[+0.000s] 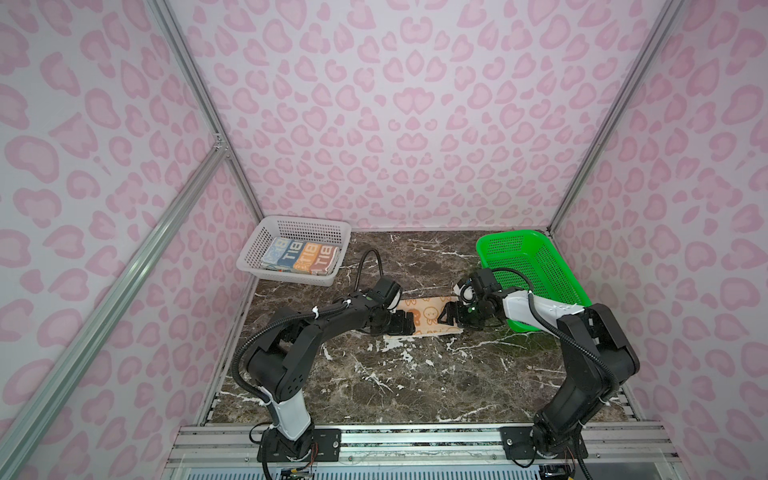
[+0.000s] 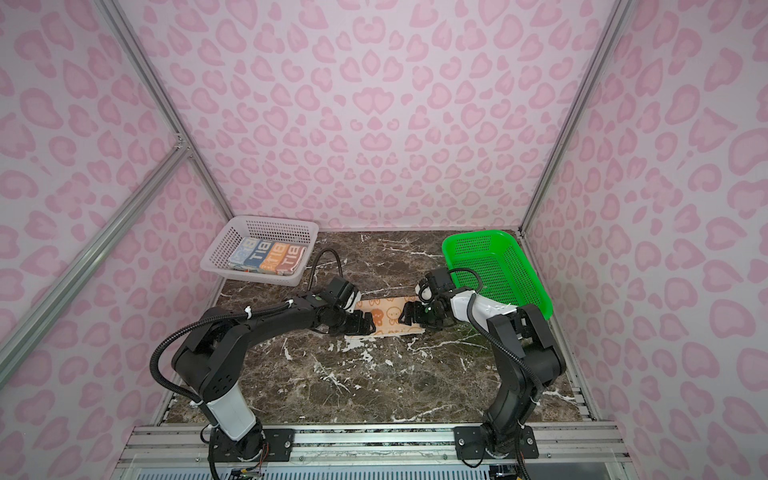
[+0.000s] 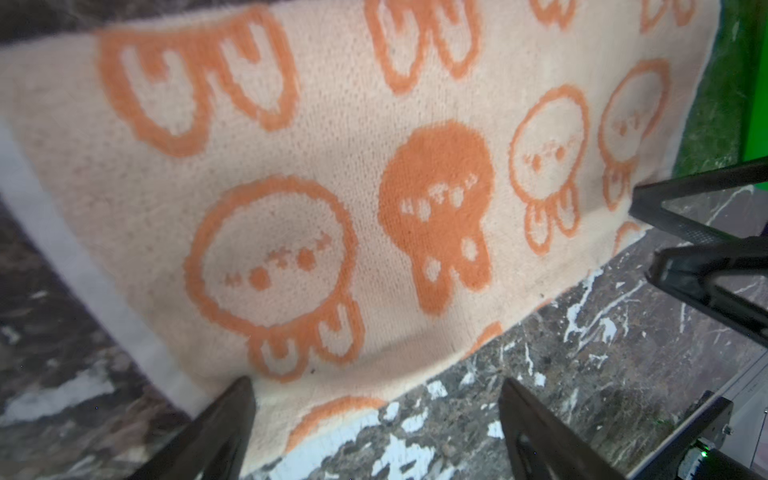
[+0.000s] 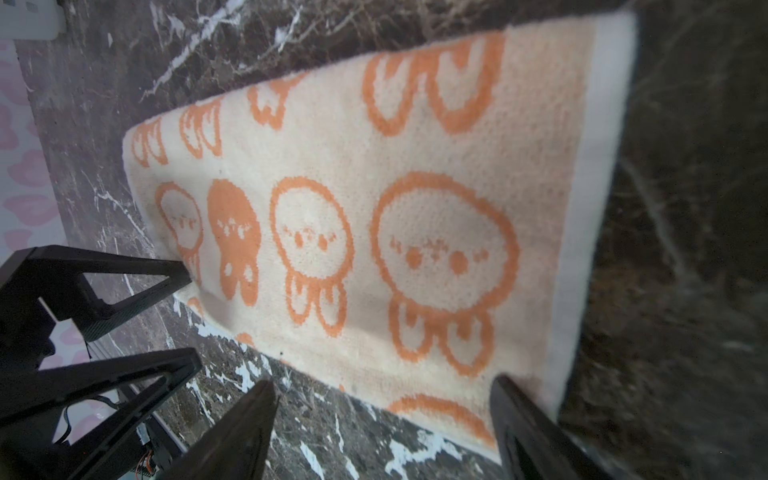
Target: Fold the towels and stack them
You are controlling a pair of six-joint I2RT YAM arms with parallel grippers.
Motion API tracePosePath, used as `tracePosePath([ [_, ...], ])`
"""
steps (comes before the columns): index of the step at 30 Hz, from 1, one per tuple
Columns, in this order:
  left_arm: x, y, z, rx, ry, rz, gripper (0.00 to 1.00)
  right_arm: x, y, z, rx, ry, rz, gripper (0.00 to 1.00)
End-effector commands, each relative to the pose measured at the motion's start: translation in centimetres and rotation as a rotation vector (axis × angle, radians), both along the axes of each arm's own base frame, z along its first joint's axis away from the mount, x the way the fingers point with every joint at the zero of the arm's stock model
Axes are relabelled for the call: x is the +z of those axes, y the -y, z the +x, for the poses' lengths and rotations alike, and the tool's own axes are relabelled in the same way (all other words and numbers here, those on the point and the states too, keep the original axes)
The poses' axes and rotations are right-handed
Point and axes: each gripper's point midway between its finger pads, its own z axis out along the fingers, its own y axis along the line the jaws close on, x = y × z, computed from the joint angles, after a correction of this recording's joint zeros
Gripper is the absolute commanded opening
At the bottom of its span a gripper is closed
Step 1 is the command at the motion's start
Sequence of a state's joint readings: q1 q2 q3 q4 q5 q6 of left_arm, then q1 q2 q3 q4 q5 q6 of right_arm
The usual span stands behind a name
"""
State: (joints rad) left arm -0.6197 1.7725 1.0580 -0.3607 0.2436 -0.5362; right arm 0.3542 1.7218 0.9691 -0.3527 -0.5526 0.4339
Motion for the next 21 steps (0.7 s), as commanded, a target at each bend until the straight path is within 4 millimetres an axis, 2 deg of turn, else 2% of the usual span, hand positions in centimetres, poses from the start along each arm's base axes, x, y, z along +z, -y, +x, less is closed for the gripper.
tracePosePath([
  [1,-0.9,-1.2,0.2,-0.001,0.004,0.078,0.93,-0.5,0.3,-0.4,-0.003,-0.019,-0.014,0.84],
  [4,1.2,-1.4,1.2,-0.009,0.064,0.099,0.93,1.4,0.1,0.3,0.007,0.024,-0.006,0.85],
  [6,2.9,-1.7,1.9,-0.015,0.105,0.119,0.94,2.9,0.1,0.8,0.014,0.056,-0.005,0.9],
  [7,3.5,-2.0,2.2,-0.017,0.117,0.137,1.0,3.7,0.1,1.0,0.017,0.075,-0.009,0.95],
  [9,4.0,-2.7,2.7,-0.014,0.126,0.161,0.98,4.6,0.6,1.5,0.015,0.094,-0.027,0.99],
  [16,2.6,-4.6,4.1,0.023,0.079,0.177,0.98,3.5,2.3,2.8,-0.02,0.073,-0.079,0.99],
  [21,1.1,-3.9,4.3,-0.002,0.034,0.166,0.98,1.7,2.6,2.6,-0.021,0.041,-0.1,0.99],
])
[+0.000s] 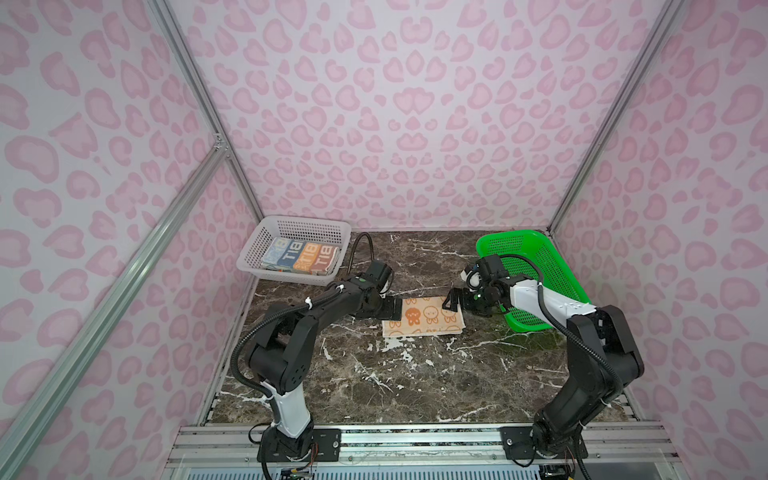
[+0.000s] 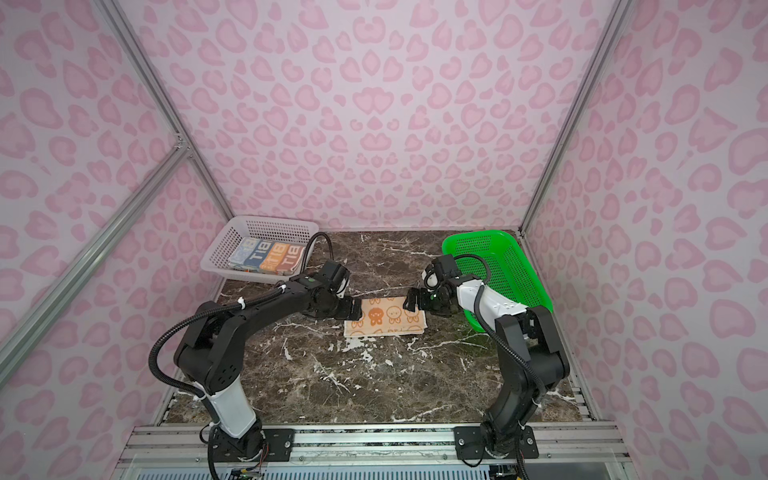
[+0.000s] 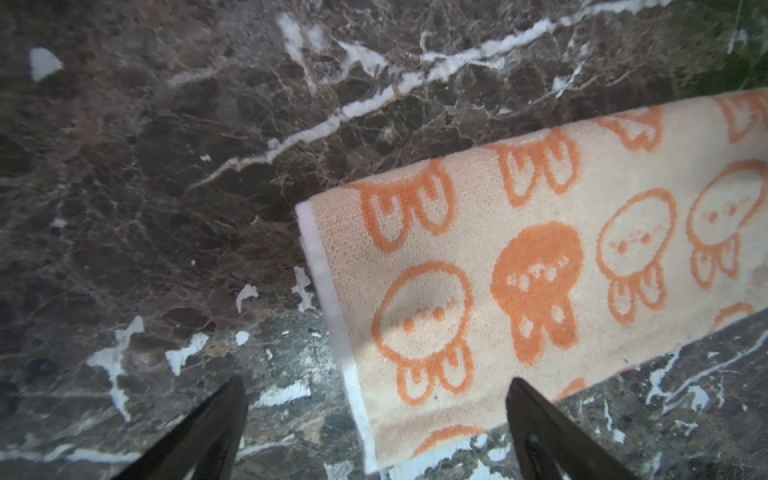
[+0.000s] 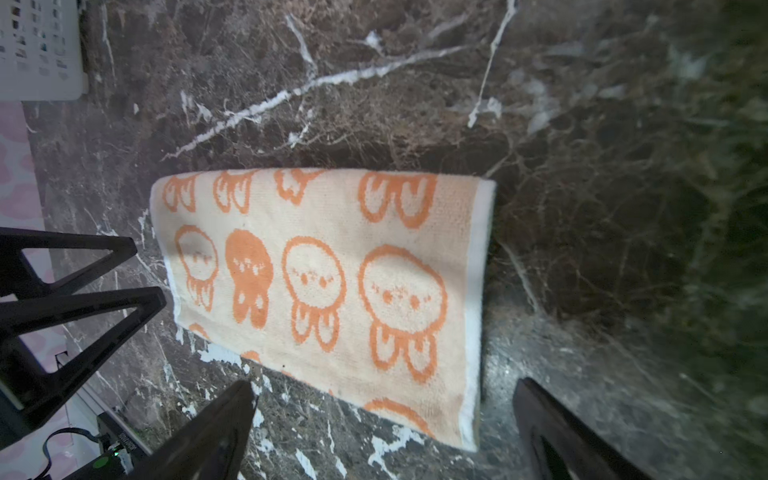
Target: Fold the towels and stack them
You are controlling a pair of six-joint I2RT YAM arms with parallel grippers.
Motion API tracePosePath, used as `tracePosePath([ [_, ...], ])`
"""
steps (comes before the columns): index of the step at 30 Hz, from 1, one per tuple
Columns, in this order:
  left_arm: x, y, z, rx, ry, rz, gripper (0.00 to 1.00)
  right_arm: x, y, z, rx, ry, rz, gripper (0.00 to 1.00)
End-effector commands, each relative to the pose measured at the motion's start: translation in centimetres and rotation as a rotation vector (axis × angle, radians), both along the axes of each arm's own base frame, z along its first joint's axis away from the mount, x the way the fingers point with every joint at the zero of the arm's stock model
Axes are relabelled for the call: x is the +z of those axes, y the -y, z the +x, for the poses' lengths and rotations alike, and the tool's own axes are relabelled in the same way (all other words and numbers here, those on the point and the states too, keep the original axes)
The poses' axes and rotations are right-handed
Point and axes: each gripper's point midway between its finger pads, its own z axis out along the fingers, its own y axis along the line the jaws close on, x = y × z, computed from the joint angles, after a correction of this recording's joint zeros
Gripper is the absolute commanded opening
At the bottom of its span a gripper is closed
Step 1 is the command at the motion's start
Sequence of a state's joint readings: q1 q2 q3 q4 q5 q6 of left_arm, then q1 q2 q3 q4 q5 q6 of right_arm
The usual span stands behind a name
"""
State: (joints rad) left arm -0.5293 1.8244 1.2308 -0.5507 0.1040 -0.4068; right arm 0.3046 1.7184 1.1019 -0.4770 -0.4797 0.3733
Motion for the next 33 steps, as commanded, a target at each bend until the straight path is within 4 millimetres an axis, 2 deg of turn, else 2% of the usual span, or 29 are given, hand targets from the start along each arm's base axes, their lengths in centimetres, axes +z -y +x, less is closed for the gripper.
tracePosePath([
  [1,-0.7,0.5,-0.1,-0.027,-0.033,-0.007,0.98,-1.4,0.4,-0.5,0.003,-0.027,-0.027,0.99],
  [8,-2.7,0.5,-0.8,-0.046,-0.093,0.035,1.0,-2.9,-0.6,-0.9,0.007,-0.056,-0.012,0.99],
  [14,-4.7,0.5,-1.7,-0.062,-0.157,0.081,0.9,-3.6,-2.5,-0.8,0.01,-0.064,0.003,0.99],
  [19,-5.8,0.3,-2.3,-0.069,-0.186,0.099,0.85,-3.5,-3.1,-0.9,0.011,-0.063,0.006,0.99],
  [24,-6.8,-0.1,-2.7,-0.076,-0.199,0.134,0.69,-3.5,-3.5,-1.0,0.013,-0.065,0.011,0.99],
  [26,-7.0,-0.2,-2.7,-0.074,-0.194,0.138,0.57,-3.5,-3.5,-1.2,0.011,-0.064,0.014,0.99],
  [30,-7.4,0.1,-3.0,-0.079,-0.197,0.122,0.48,-3.4,-3.5,-1.3,0.001,-0.063,0.017,0.99],
  [33,-7.6,0.4,-3.2,-0.086,-0.199,0.119,0.47,-3.4,-3.5,-1.3,-0.004,-0.059,0.022,0.99],
])
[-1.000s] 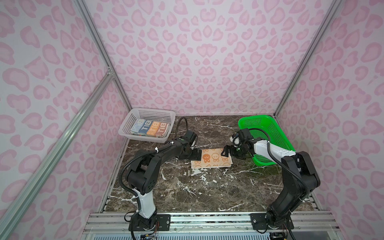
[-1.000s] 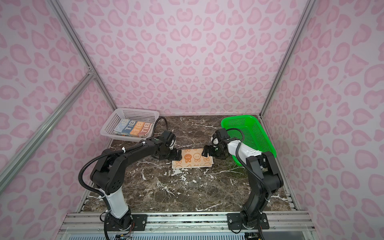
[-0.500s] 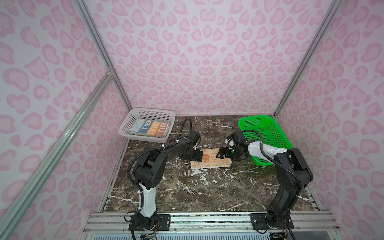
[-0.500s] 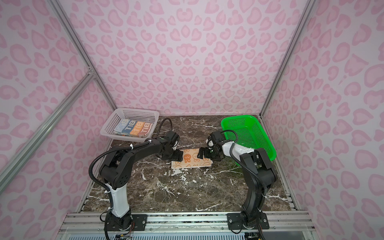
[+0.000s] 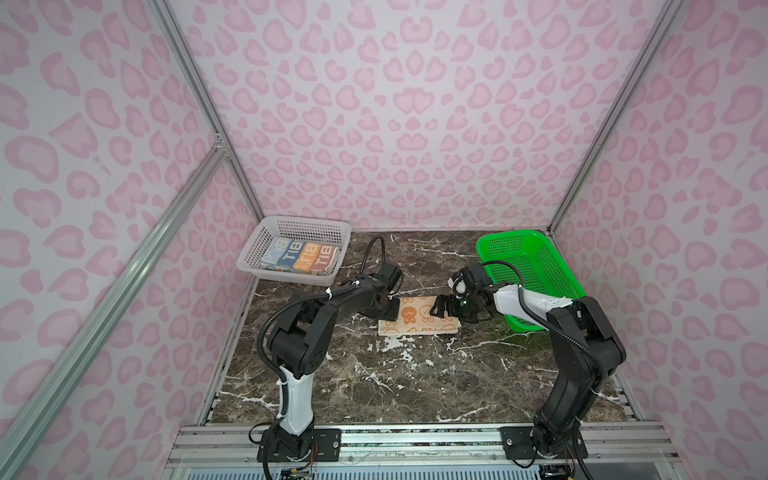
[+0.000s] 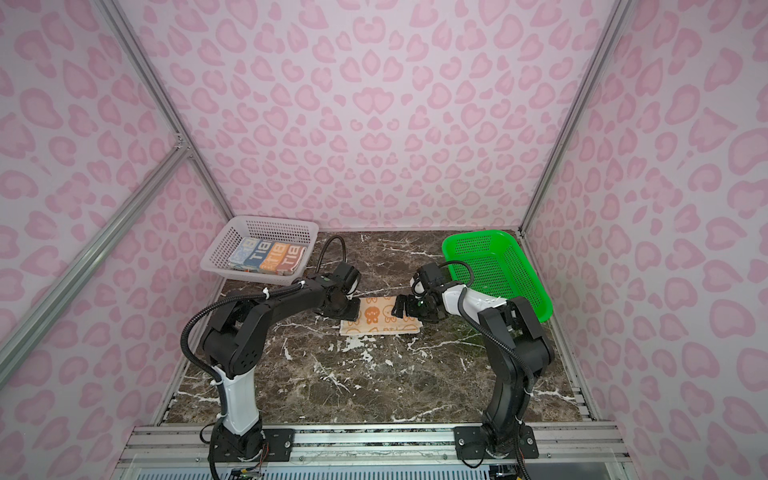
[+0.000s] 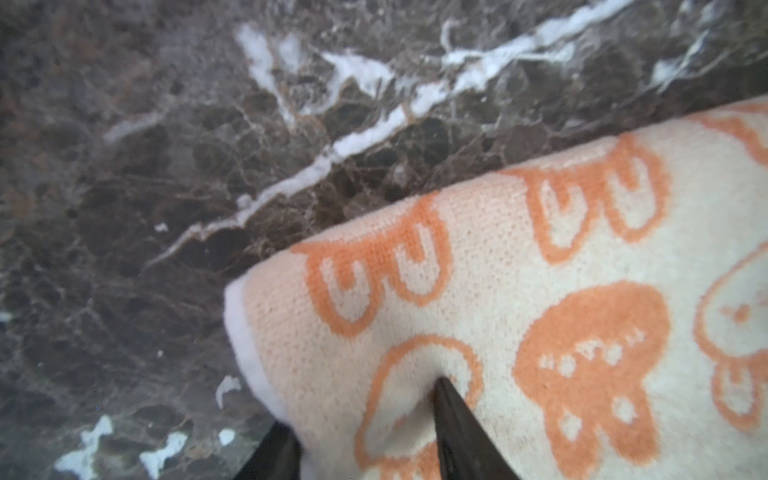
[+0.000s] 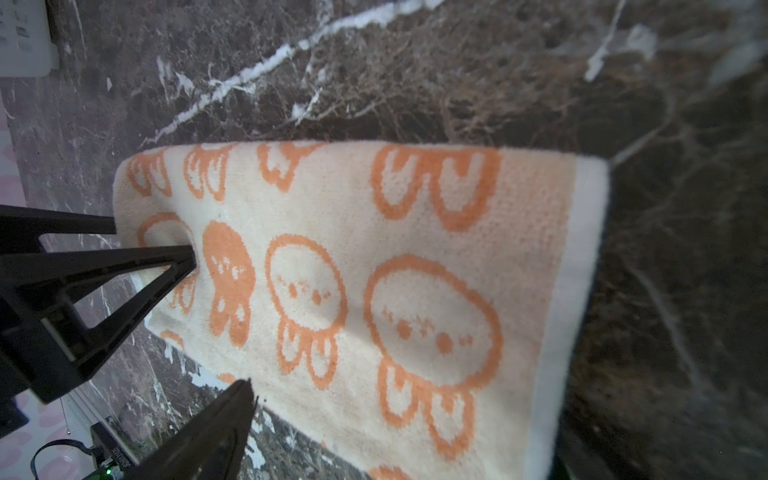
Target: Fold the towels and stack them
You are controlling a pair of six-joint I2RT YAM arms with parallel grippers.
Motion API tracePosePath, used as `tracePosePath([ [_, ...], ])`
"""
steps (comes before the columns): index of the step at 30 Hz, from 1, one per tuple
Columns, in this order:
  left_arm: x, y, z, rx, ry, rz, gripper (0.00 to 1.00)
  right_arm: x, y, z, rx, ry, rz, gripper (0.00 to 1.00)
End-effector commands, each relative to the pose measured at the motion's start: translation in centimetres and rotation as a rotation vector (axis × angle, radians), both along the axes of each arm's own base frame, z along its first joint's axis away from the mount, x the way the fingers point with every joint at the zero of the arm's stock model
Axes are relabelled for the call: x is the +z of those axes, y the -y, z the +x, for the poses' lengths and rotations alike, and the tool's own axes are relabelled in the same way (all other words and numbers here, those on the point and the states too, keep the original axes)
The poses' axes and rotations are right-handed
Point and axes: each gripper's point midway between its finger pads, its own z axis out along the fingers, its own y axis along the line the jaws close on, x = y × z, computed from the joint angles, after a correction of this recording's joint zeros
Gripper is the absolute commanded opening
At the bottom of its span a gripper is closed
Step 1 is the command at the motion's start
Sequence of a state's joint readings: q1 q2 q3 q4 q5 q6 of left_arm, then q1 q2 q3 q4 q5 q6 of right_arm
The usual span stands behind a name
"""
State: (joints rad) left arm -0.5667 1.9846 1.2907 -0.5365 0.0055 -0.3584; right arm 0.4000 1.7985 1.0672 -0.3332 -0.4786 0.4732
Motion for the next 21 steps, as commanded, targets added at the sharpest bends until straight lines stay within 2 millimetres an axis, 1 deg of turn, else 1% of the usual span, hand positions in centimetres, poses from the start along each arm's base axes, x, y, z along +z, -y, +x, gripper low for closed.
tracePosePath([
  [1,-3.2,0.1,-4.1,-0.022,-0.185,-0.009,0.47,-0.7,0.3,-0.8,-0.016,-0.04,-0.009,0.99],
  [3,-3.3,0.2,-4.2,-0.026,-0.186,-0.007,0.44,-0.7,0.3,-0.8,-0.017,-0.039,-0.009,0.99],
  [5,-3.2,0.1,-4.2,-0.029,-0.183,-0.002,0.38,-0.8,0.3,-0.8,-0.023,-0.042,-0.008,0.99],
  [6,-3.1,0.0,-4.1,-0.028,-0.179,0.003,0.3,-0.8,0.1,-0.8,-0.02,-0.042,-0.004,0.99],
  [8,-2.7,-0.3,-3.9,-0.026,-0.163,0.021,0.11,-0.6,0.0,-0.8,-0.019,-0.039,0.001,0.99],
  [9,-2.4,-0.4,-3.7,-0.026,-0.154,0.029,0.05,-0.5,-0.1,-0.7,-0.016,-0.036,0.001,0.99],
  [12,-1.6,-1.1,-3.4,-0.041,-0.141,0.073,0.04,-0.1,-0.3,-0.6,-0.012,-0.024,0.007,0.99],
  [16,-0.1,-2.5,-2.8,-0.068,-0.121,0.154,0.04,0.8,-0.5,-0.3,0.01,-0.001,0.012,0.99],
  [17,0.8,-2.6,-2.0,-0.073,-0.101,0.166,0.04,1.4,-0.7,0.0,0.022,0.013,0.014,0.99],
  [18,1.2,-3.0,-1.8,-0.077,-0.1,0.186,0.04,1.9,-0.8,0.3,0.031,0.028,0.016,0.99],
  [21,2.8,-4.7,-0.7,-0.084,-0.079,0.264,0.04,4.1,-1.6,1.2,0.07,0.089,0.014,0.99],
])
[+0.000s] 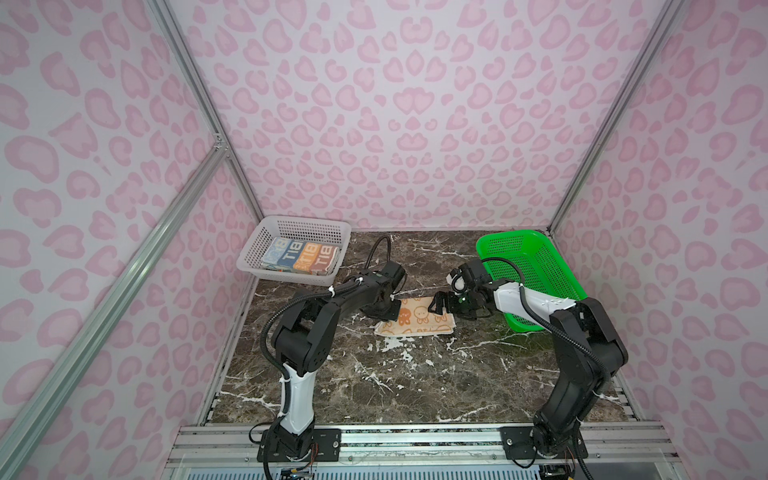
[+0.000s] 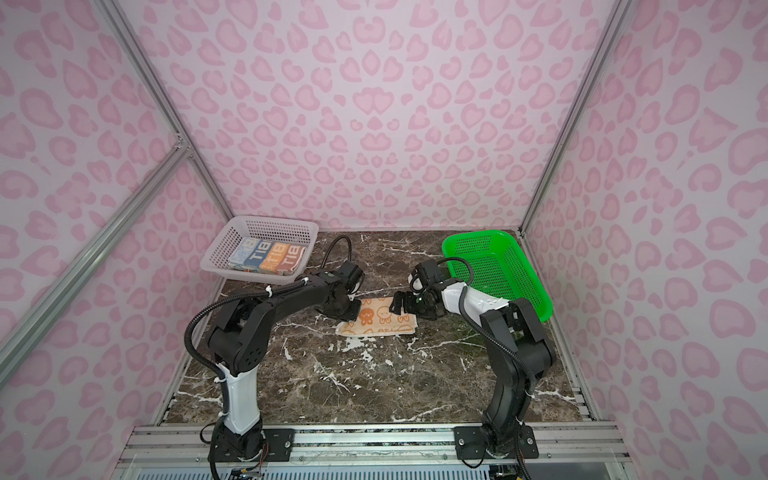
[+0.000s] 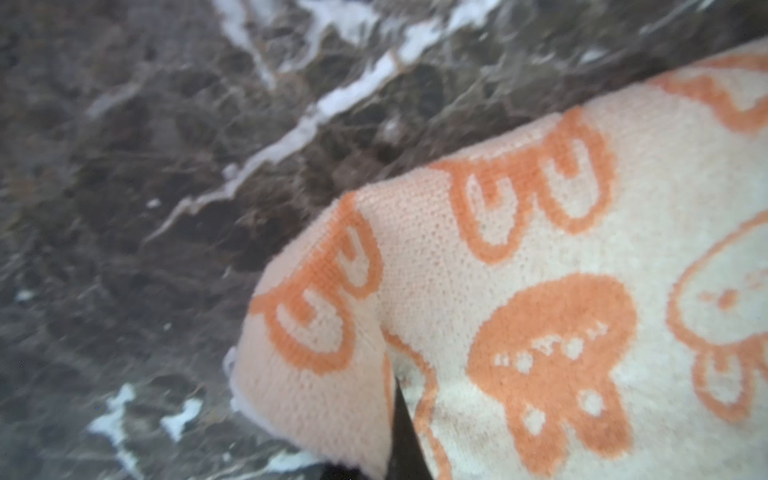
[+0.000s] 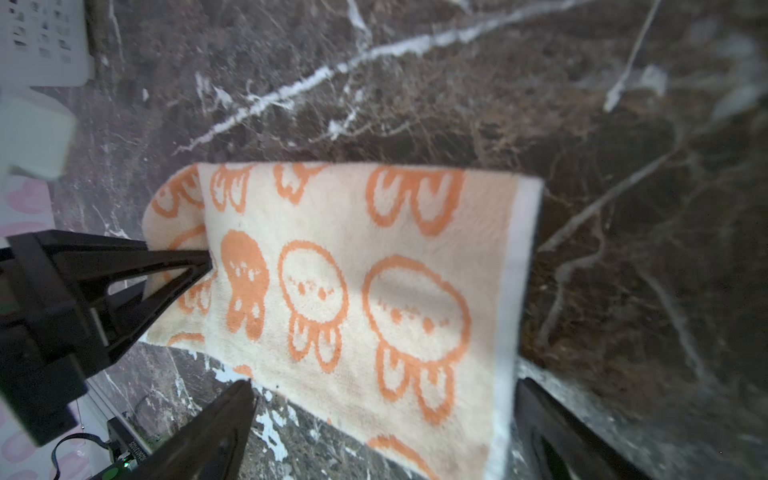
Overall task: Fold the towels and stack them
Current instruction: 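Lift the folded towel and carry it toward the white basket with both grippers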
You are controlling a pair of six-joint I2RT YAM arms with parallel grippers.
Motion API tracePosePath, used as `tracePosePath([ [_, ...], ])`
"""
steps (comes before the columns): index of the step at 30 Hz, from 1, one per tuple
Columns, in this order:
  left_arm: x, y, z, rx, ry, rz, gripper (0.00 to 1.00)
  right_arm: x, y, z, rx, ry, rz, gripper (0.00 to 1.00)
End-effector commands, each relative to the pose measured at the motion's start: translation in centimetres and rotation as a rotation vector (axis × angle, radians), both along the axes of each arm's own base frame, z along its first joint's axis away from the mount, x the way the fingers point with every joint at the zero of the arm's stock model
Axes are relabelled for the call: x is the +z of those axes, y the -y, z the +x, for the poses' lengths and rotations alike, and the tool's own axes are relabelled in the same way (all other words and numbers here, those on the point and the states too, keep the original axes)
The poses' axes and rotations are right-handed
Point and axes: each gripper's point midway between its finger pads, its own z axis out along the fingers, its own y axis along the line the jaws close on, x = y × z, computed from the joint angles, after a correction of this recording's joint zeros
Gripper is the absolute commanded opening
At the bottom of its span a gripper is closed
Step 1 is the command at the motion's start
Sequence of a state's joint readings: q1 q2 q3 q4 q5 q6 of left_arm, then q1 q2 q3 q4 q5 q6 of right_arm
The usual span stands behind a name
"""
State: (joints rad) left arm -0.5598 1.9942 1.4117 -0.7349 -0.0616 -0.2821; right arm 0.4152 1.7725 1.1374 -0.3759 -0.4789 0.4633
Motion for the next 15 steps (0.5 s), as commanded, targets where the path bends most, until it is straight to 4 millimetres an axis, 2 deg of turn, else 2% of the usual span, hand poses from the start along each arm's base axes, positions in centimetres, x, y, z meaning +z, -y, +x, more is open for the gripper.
tracePosePath([
  [1,1.4,-3.6,-0.4,-0.033,-0.037,0.167,0.04,1.9,-0.7,0.6,0.056,0.059,-0.012,0.99],
  [6,5.1,-6.2,2.0,-0.05,0.026,0.251,0.04,4.8,-2.4,1.8,0.121,0.135,-0.027,0.99],
  [10,9.1,-9.1,5.0,-0.03,0.123,0.34,0.04,6.8,-3.9,2.8,0.162,0.211,-0.06,0.99],
  [15,13.9,-11.5,8.5,0.003,0.235,0.385,0.04,9.5,-6.1,4.2,0.195,0.294,-0.032,0.99],
])
